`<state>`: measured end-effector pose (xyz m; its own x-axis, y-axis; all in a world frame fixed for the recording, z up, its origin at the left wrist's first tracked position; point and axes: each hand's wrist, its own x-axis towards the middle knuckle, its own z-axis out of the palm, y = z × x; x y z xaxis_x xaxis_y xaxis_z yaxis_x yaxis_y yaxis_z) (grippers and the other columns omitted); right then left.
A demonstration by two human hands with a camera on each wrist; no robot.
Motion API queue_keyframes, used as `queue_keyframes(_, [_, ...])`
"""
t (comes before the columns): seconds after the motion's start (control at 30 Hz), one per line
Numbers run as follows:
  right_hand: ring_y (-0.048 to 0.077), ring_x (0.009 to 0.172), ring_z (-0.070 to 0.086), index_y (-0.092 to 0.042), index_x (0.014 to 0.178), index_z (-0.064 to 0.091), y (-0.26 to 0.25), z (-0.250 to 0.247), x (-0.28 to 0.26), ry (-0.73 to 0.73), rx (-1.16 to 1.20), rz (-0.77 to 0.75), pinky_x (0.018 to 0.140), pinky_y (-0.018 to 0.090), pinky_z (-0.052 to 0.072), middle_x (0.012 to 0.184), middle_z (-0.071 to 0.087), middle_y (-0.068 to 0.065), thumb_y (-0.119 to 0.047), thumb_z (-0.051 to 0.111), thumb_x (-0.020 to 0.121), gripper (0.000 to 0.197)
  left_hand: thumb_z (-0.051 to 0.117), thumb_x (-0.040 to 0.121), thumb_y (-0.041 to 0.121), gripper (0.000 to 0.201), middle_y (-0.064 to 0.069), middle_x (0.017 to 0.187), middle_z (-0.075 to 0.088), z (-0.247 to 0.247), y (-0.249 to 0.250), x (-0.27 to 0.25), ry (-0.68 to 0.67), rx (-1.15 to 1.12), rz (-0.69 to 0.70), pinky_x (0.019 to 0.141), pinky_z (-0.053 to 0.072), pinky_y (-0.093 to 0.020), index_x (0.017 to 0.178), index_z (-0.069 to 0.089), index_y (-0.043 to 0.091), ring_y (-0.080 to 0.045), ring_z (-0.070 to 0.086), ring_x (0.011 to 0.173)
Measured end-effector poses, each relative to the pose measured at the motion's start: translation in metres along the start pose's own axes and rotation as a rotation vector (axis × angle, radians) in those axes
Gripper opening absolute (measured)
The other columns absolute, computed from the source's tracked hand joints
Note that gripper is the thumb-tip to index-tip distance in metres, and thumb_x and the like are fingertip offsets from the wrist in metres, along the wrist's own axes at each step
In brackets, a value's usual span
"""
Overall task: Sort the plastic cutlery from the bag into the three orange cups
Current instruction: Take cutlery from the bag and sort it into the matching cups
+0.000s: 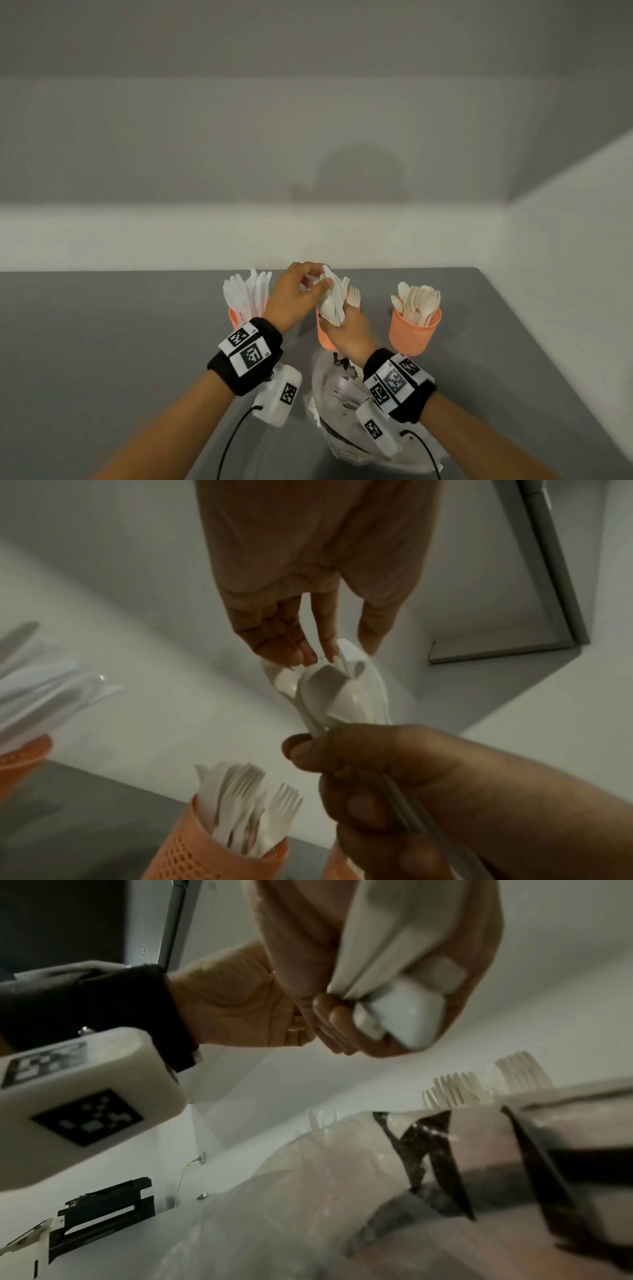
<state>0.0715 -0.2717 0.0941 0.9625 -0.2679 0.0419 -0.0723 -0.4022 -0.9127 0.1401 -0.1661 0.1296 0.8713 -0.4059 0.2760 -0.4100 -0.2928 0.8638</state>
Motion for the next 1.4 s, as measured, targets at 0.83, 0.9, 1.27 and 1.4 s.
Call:
queue_keyframes(0.83, [0.004, 0.033, 0.03, -0.02, 0.073, 0.045, 0.015, -0.016, -0.01, -0.148, 0.348, 0.231, 0.034, 0.016, 0.027, 0.046, 0.034, -0.007, -0.028, 0.054, 0.094, 0.024, 0.046, 0.094, 0.007, 0.013, 0.001, 0.071, 0.058, -0.106, 0.02, 0.032, 0.64, -0.092, 0.216, 0.056, 0.052, -0.02, 0.1, 0.045, 0.018, -0.009, 0.06, 0.054])
queue_keyframes(0.9, [0.004, 0.032, 0.031, -0.018, 0.07, 0.043, 0.014, -0.016, -0.008, -0.145, 0.385, 0.245, 0.033, 0.016, 0.028, 0.04, 0.034, -0.01, -0.025, 0.054, 0.094, 0.027, 0.046, 0.094, 0.009, 0.016, -0.004, 0.075, 0.061, -0.106, 0.004, 0.026, 0.619, 0.05, 0.226, 0.063, 0.053, -0.026, 0.11, 0.048, 0.012, -0.015, 0.061, 0.059])
queue_keyframes(1.27, [0.005, 0.032, 0.03, -0.013, 0.069, 0.043, 0.004, -0.018, -0.016, -0.184, 0.449, 0.298, 0.033, 0.016, 0.026, 0.043, 0.035, -0.006, -0.024, 0.054, 0.093, 0.028, 0.047, 0.094, 0.013, 0.021, -0.017, 0.093, 0.067, -0.067, -0.086, 0.012, 0.397, 0.488, -0.017, 0.063, 0.044, -0.036, 0.114, 0.049, 0.005, -0.036, 0.062, 0.076])
queue_keyframes(1.4, [0.005, 0.034, 0.03, -0.014, 0.079, 0.047, 0.004, -0.022, -0.015, -0.171, 0.47, 0.325, 0.034, 0.017, 0.026, 0.048, 0.036, -0.004, -0.024, 0.054, 0.092, 0.018, 0.056, 0.088, 0.006, 0.016, -0.02, 0.103, 0.064, -0.061, -0.099, 0.01, 0.308, 0.639, -0.05, 0.074, 0.046, -0.041, 0.102, 0.063, 0.002, -0.038, 0.059, 0.096])
